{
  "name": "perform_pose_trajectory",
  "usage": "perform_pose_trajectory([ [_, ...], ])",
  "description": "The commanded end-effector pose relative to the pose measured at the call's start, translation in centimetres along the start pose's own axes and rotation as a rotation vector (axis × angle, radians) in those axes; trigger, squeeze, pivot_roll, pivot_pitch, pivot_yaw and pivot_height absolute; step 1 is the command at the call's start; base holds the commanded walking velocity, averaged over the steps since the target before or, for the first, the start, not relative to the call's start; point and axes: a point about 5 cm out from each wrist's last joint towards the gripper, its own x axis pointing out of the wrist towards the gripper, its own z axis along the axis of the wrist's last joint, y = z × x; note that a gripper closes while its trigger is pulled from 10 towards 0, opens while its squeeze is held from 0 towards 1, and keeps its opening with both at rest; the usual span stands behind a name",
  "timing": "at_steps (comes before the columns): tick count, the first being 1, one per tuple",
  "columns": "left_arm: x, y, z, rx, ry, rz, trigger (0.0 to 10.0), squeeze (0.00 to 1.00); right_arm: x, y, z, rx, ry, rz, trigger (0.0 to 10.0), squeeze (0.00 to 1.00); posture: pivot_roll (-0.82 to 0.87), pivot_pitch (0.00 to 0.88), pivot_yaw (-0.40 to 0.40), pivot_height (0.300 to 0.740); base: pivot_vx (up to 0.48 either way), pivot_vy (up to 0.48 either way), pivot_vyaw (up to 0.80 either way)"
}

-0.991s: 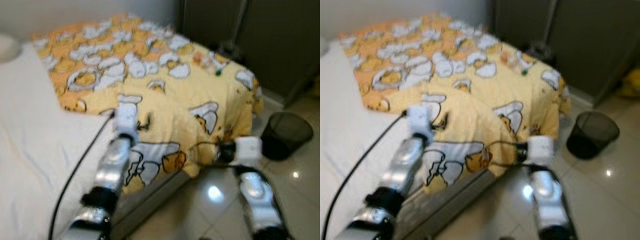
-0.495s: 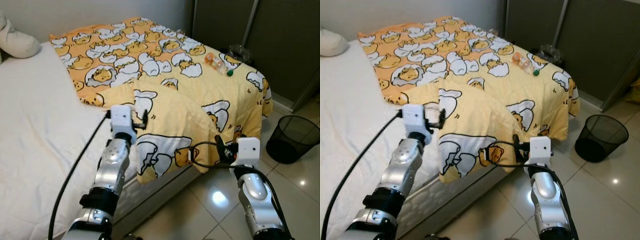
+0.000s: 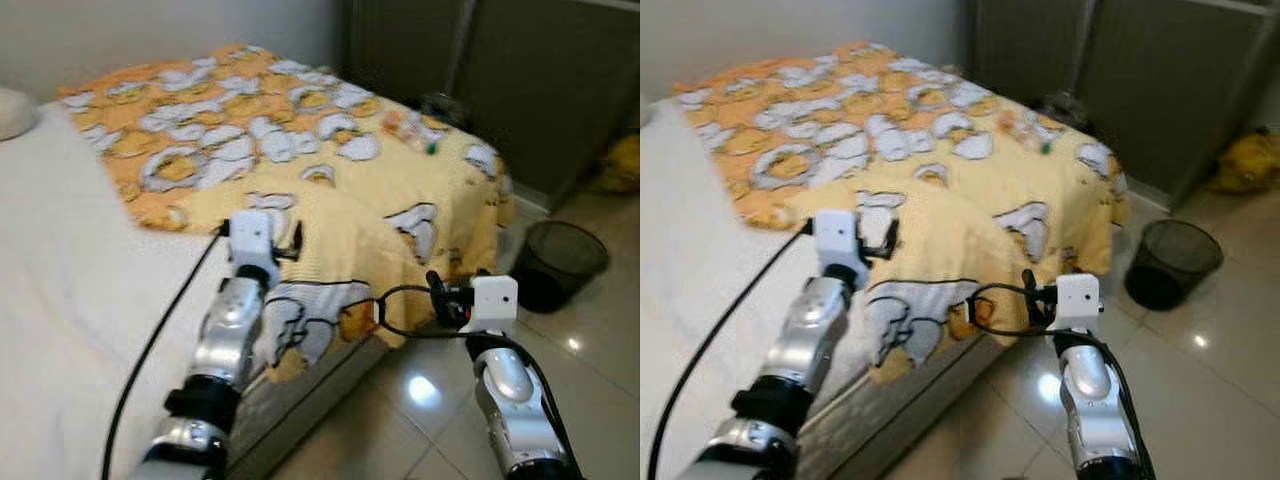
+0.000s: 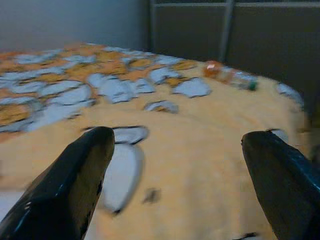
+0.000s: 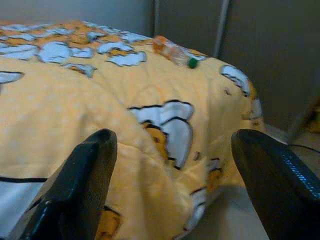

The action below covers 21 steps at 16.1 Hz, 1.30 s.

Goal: Clean up the room

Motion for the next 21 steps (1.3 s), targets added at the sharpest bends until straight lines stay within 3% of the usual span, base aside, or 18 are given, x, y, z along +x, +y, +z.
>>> perform_pose_trajectory([
  [1, -0.2, 1.0, 0.3, 0.014, -0.016, 0.023, 10.0, 0.00, 0.1, 0.2, 0.2, 0.010, -0.009, 0.005, 10.0, 0.00, -0.21, 0.000, 0.085, 0.740, 0.000, 0.000, 0.00],
  [5, -0.2, 1.5, 0.6, 0.038, -0.028, 0.042, 10.0, 0.00, 0.2, 0.5, 0.0, 0.026, 0.015, 0.024, 10.0, 0.00, -0.19, 0.000, 0.085, 0.740, 0.000, 0.000, 0.00],
  [9, -0.3, 3.0, 1.1, 0.059, -0.042, 0.060, 10.0, 0.00, 0.3, 0.9, 0.1, 0.021, 0.010, 0.046, 10.0, 0.00, -0.17, 0.000, 0.085, 0.740, 0.000, 0.120, 0.00],
  [15, -0.3, 1.3, 1.4, 0.093, -0.060, 0.014, 10.0, 0.00, 0.7, 1.0, 0.1, 0.020, 0.013, 0.058, 10.0, 0.00, -0.17, 0.000, 0.079, 0.740, 0.000, 0.476, 0.00],
  [17, -0.5, 0.7, 1.4, 0.117, -0.077, 0.006, 10.0, 0.00, 1.0, 0.4, 0.2, 0.048, 0.021, 0.026, 10.0, 0.00, -0.17, 0.000, 0.079, 0.740, 0.000, 0.000, 0.27],
  [21, -0.7, 0.2, 0.9, 0.084, -0.052, 0.013, 10.0, 0.00, 1.1, 0.1, 0.1, 0.036, 0.027, 0.021, 10.0, 0.00, -0.17, 0.000, 0.078, 0.740, 0.142, -0.192, 0.68],
])
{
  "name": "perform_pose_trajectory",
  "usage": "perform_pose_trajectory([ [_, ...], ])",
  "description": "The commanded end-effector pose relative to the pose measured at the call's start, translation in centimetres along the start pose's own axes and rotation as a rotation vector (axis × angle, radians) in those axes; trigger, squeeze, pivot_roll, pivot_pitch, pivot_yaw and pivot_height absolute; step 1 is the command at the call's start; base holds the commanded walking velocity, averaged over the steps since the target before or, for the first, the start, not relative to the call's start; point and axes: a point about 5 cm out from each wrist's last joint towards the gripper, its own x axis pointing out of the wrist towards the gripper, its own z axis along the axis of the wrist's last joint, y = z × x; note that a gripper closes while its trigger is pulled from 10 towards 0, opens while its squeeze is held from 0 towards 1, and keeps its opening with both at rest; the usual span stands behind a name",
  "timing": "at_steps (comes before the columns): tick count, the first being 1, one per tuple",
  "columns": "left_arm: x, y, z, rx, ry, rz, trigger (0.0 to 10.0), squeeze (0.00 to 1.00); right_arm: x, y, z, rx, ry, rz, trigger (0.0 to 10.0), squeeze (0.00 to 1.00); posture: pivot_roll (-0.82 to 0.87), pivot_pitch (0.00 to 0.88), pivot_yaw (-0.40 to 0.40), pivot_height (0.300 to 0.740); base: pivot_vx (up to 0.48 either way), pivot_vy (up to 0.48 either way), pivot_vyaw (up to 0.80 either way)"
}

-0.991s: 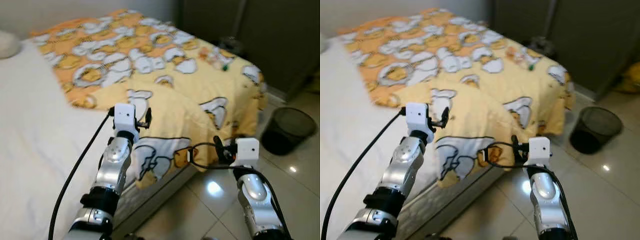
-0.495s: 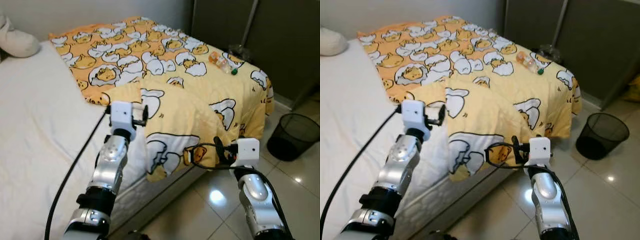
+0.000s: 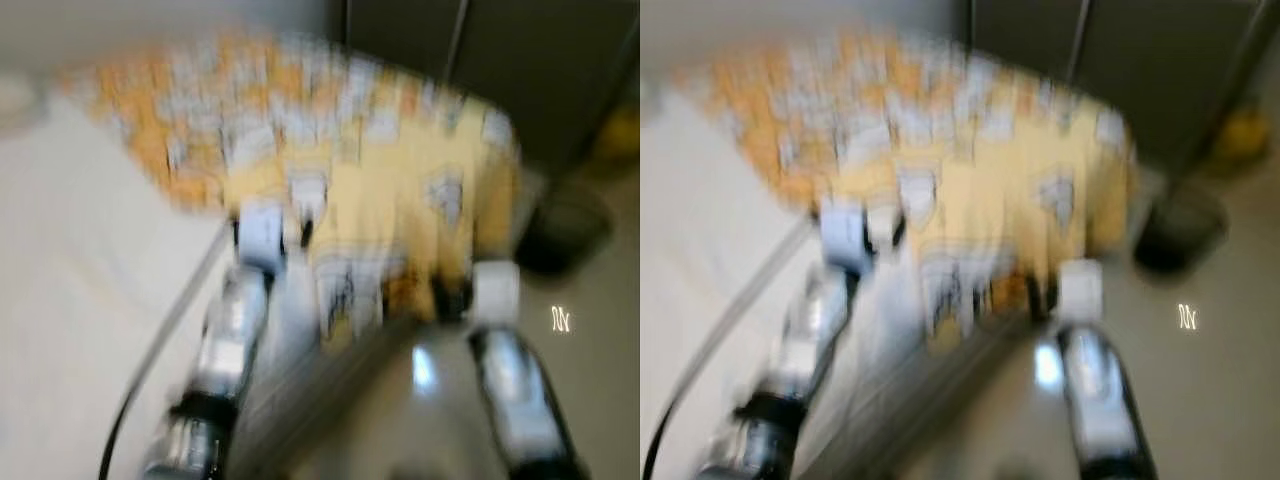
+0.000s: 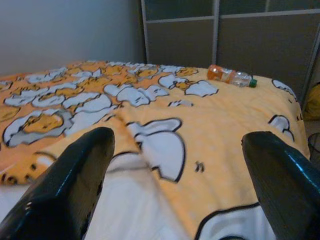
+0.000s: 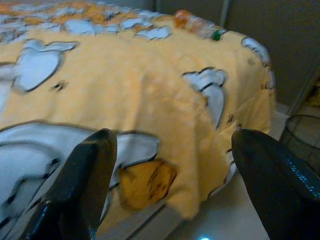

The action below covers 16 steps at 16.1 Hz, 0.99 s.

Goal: Clean up the room

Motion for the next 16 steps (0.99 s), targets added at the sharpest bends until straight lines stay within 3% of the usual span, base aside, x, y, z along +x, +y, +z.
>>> perform_pose_trajectory([
  [1, 0.2, -0.1, 0.4, -0.001, -0.009, 0.011, 10.0, 0.00, 0.5, -0.5, 0.7, -0.001, -0.018, -0.015, 10.0, 0.00, -0.17, 0.000, 0.080, 0.740, 0.311, -0.360, 0.58],
  [5, -0.1, -0.7, 1.2, -0.009, -0.027, 0.027, 10.0, 0.00, 2.5, -0.4, 0.3, 0.044, 0.104, 0.036, 10.0, 0.00, -0.15, 0.000, 0.096, 0.740, 0.202, -0.126, 0.00],
  [6, -0.4, -0.6, 1.5, 0.016, -0.040, 0.025, 10.0, 0.00, 3.3, -0.4, 0.5, 0.003, 0.135, 0.063, 10.0, 0.00, -0.14, 0.000, 0.093, 0.740, 0.000, 0.000, 0.00],
  [9, -0.9, 0.3, 1.3, 0.050, -0.027, 0.046, 10.0, 0.00, 4.0, -1.7, 1.9, -0.004, 0.076, 0.026, 10.0, 0.00, -0.11, 0.000, 0.082, 0.740, 0.000, 0.000, 0.21],
  [11, -1.0, 0.8, 1.0, 0.006, 0.000, 0.088, 10.0, 0.00, 4.1, -1.3, 1.9, -0.002, 0.068, 0.045, 10.0, 0.00, -0.10, 0.000, 0.078, 0.740, 0.000, -0.193, 0.56],
  [16, -1.4, 0.0, 1.4, -0.002, -0.010, 0.088, 10.0, 0.00, 4.2, -0.4, 1.7, 0.009, 0.076, 0.094, 10.0, 0.00, -0.10, 0.000, 0.064, 0.740, 0.000, -0.439, 0.49],
])
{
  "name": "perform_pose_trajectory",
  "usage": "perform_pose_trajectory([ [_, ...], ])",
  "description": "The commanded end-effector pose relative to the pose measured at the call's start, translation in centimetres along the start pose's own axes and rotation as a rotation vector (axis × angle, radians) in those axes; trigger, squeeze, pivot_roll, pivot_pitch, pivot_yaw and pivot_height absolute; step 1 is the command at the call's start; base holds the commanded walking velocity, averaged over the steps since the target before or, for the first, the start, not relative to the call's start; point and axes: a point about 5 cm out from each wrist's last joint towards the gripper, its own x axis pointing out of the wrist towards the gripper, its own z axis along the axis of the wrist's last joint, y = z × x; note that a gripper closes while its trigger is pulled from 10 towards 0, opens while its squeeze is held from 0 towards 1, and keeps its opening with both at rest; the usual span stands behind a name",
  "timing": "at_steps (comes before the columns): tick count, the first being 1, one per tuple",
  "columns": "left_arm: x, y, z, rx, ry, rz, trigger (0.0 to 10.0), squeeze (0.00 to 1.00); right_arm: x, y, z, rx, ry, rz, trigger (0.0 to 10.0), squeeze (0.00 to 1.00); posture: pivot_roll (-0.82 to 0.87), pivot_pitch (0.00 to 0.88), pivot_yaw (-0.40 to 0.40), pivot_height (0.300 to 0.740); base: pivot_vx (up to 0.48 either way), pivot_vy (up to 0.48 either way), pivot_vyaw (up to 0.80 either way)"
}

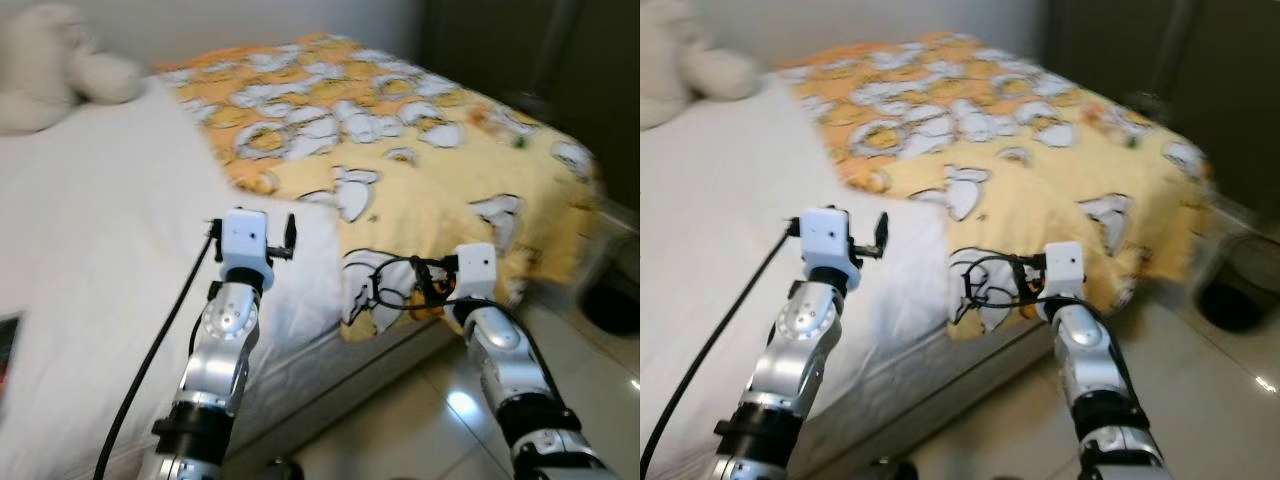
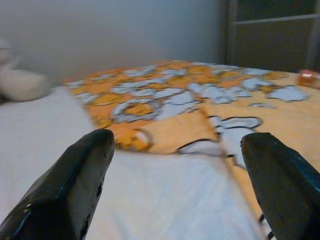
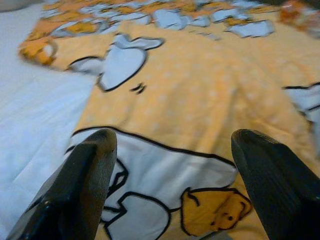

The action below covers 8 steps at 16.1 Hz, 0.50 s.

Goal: Clean up the room

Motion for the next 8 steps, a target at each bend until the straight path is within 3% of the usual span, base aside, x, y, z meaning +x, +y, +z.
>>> perform_pose_trajectory([
  [1, -0.03, -0.30, 0.16, -0.001, 0.005, -0.001, 10.0, 0.00, 0.17, -0.13, 0.17, 0.004, -0.002, 0.005, 10.0, 0.00, -0.10, 0.000, 0.064, 0.740, 0.000, -0.431, 0.47],
  [5, -0.25, -0.75, 0.38, 0.057, 0.001, -0.030, 10.0, 0.00, 0.49, -0.18, 0.41, 0.013, -0.008, 0.010, 10.0, 0.00, -0.09, 0.000, 0.059, 0.740, 0.000, -0.428, 0.46],
  [8, -0.28, -0.33, 0.42, 0.028, 0.014, 0.000, 10.0, 0.00, 0.84, 0.55, 0.56, 0.010, -0.010, 0.038, 10.0, 0.00, -0.06, 0.000, 0.051, 0.740, 0.000, -0.430, 0.00],
])
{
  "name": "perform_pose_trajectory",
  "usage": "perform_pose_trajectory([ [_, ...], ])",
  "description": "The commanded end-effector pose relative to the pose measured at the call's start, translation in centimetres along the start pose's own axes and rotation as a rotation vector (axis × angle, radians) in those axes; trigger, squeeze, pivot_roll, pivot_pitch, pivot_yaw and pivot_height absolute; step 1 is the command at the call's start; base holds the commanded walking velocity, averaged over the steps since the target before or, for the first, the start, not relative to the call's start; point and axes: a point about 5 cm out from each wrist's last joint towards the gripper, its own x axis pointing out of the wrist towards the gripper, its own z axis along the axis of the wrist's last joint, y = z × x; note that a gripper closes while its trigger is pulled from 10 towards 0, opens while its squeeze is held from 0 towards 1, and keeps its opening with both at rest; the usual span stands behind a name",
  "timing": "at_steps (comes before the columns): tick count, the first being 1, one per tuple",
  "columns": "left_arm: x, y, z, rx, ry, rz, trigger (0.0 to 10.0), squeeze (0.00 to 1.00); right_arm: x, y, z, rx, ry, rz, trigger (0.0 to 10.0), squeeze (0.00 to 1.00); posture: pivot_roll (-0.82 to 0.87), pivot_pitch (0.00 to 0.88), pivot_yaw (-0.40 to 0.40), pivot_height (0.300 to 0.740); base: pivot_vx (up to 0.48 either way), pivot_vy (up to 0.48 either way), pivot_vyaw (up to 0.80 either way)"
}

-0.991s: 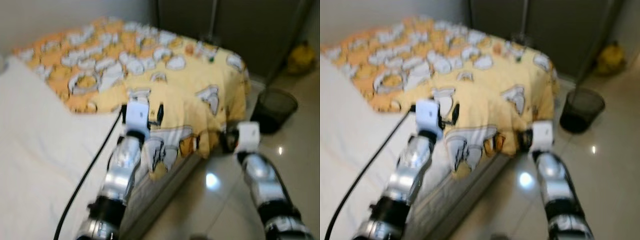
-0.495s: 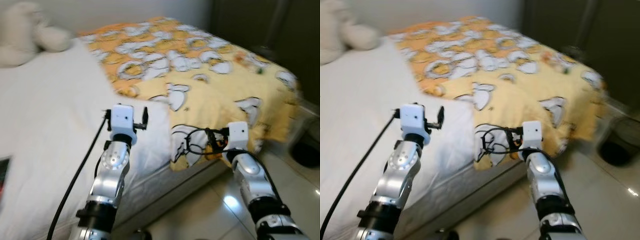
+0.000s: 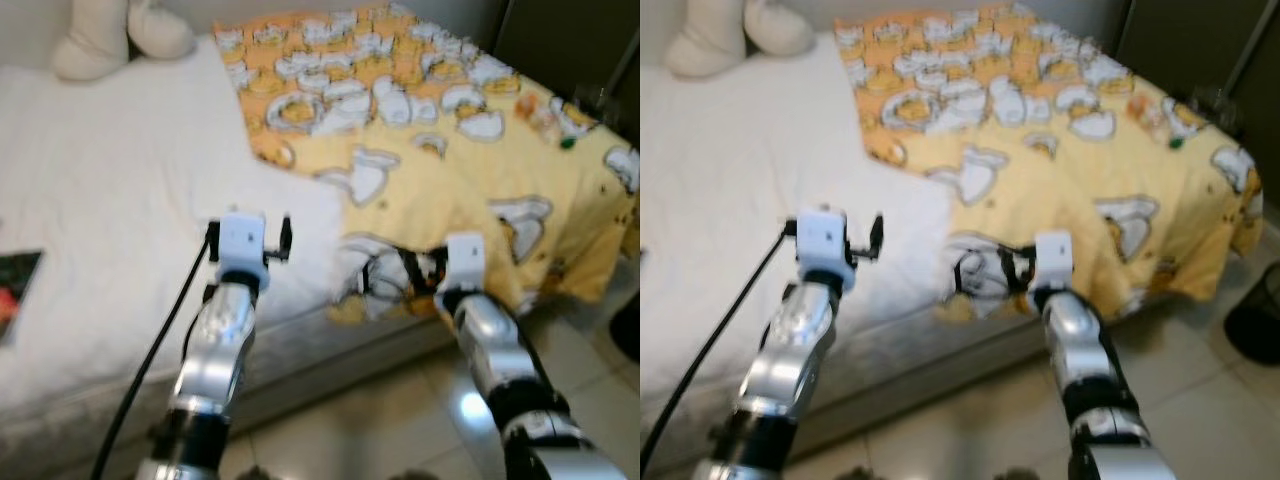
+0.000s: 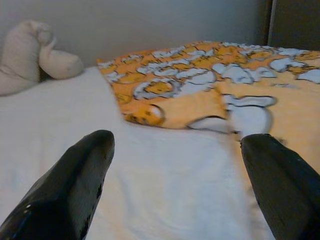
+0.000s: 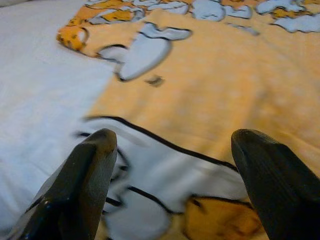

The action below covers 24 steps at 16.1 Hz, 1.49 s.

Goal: Clean up the room

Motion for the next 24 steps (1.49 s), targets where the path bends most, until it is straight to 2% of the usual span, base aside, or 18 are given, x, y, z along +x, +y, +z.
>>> perform_pose_trajectory([
  [1, 0.0, -0.1, 0.2, -0.012, 0.003, 0.007, 10.0, 0.00, -0.2, -0.3, -0.4, -0.010, 0.009, 0.004, 10.0, 0.00, -0.06, 0.000, 0.049, 0.740, 0.000, -0.428, 0.73],
  [4, 0.0, 0.2, 0.2, -0.019, 0.006, 0.020, 10.0, 0.00, -0.1, 0.2, -0.3, -0.017, -0.005, 0.020, 10.0, 0.00, -0.05, 0.000, 0.040, 0.740, 0.096, -0.408, 0.59],
  [7, 0.2, 0.4, 0.4, -0.015, -0.004, 0.041, 10.0, 0.00, 0.1, 0.2, -0.2, -0.019, -0.001, 0.021, 10.0, 0.00, -0.05, 0.000, 0.035, 0.740, 0.129, 0.000, 0.19],
  [11, 0.0, 1.1, 0.8, -0.080, -0.024, 0.091, 10.0, 0.00, 0.1, 1.0, -0.1, -0.048, -0.020, 0.051, 10.0, 0.00, -0.05, 0.000, 0.033, 0.740, 0.439, 0.000, 0.46],
  [14, 0.1, 0.9, 0.8, -0.085, -0.026, 0.085, 10.0, 0.00, 0.0, 1.8, -0.2, -0.054, -0.029, 0.083, 10.0, 0.00, -0.05, 0.000, 0.032, 0.740, 0.454, 0.000, 0.52],
  [19, 0.1, 0.9, 0.7, -0.073, -0.020, 0.081, 10.0, 0.00, 0.0, 1.4, -0.2, -0.034, -0.026, 0.060, 10.0, 0.00, -0.05, 0.000, 0.027, 0.740, 0.469, 0.000, 0.41],
  [22, -0.1, 1.8, 0.7, -0.079, -0.019, 0.157, 10.0, 0.00, 0.0, 1.6, -0.2, -0.034, -0.025, 0.077, 10.0, 0.00, -0.05, 0.000, 0.025, 0.740, 0.410, 0.121, 0.00],
  [24, -0.1, 1.9, 0.8, -0.063, -0.022, 0.155, 10.0, 0.00, 0.1, 1.8, -0.3, -0.031, -0.019, 0.088, 10.0, 0.00, -0.05, 0.000, 0.024, 0.740, 0.298, 0.377, 0.00],
])
